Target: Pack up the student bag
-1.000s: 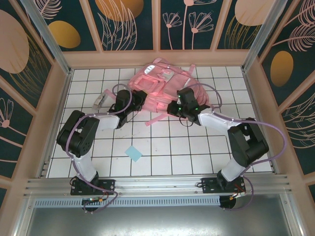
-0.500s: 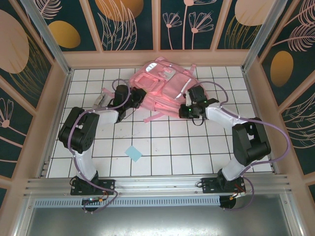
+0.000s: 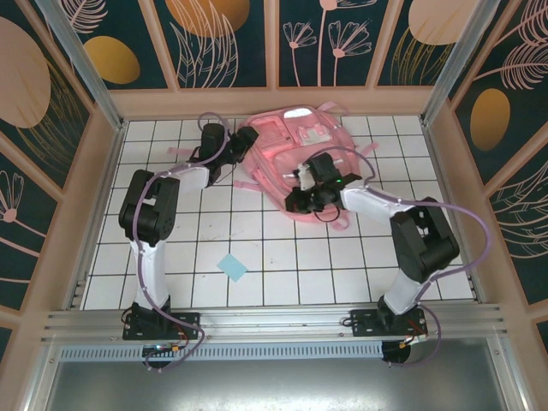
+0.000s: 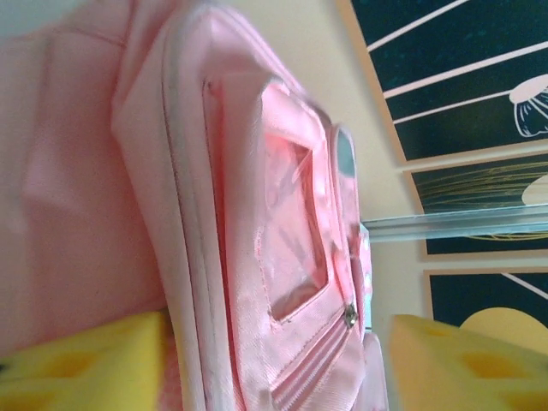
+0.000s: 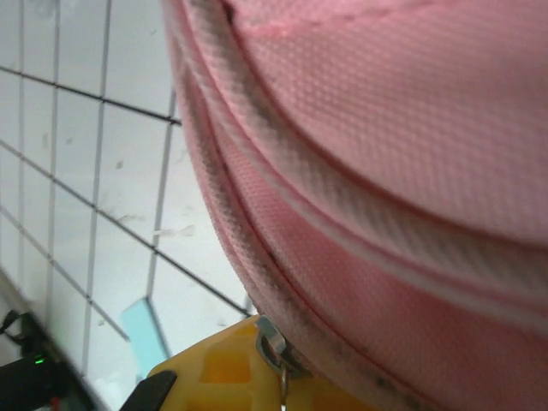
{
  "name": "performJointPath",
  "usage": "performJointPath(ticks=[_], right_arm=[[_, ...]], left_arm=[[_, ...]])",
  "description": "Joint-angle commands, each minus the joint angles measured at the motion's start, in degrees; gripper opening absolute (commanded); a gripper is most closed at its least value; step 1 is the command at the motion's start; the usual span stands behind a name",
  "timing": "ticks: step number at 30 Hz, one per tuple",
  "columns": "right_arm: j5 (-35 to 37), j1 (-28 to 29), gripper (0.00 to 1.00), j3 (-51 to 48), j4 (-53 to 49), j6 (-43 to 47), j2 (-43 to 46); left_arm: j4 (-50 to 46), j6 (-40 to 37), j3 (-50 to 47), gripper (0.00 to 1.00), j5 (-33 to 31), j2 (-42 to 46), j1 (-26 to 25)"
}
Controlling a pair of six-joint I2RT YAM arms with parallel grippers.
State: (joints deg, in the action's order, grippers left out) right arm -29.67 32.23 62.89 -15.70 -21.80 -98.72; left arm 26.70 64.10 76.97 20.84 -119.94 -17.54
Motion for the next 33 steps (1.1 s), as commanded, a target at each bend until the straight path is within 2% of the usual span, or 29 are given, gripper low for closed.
performJointPath(ticks=[1, 6, 11, 17, 20, 24, 28, 33], right_arm=[[-5.12, 1.57, 0.0, 5.22, 8.05, -4.43, -4.08], [-6.28, 1.74, 0.0, 12.19, 12.37, -6.21, -9.58], [-9.03, 2.6, 0.0, 15.18, 13.98, -6.94, -11.11], [-10.6, 4.89, 0.0, 11.76, 13.97, -7.81, -9.13], [-10.07, 5.68, 0.0, 7.86, 13.79, -8.88, -6.12], [-9.66, 5.78, 0.0, 1.83, 10.52, -9.16, -2.28], [-0.54, 5.08, 0.0, 0.44, -3.94, -2.62, -0.63], [11.22, 0.16, 0.0, 0.65, -14.74, 1.43, 0.6]], left_arm=[[-5.18, -3.94, -3.52, 0.79, 0.71, 6.0, 0.53], [-1.7, 0.68, -17.37, 0.78, 2.33, 15.04, 0.03], [3.1, 5.3, -26.54, 0.71, 3.65, 19.24, -1.65], [7.59, 6.99, -22.61, 0.55, 4.1, 14.24, -4.8], [10.61, 8.13, -20.02, 0.38, 4.69, 10.41, -5.06], [12.13, 8.0, -18.87, 0.0, 3.97, 8.12, -5.07], [11.42, 6.18, -19.35, 0.0, 2.92, 9.12, -4.89], [10.22, 4.78, -20.3, 0.0, 3.05, 11.07, -4.29]])
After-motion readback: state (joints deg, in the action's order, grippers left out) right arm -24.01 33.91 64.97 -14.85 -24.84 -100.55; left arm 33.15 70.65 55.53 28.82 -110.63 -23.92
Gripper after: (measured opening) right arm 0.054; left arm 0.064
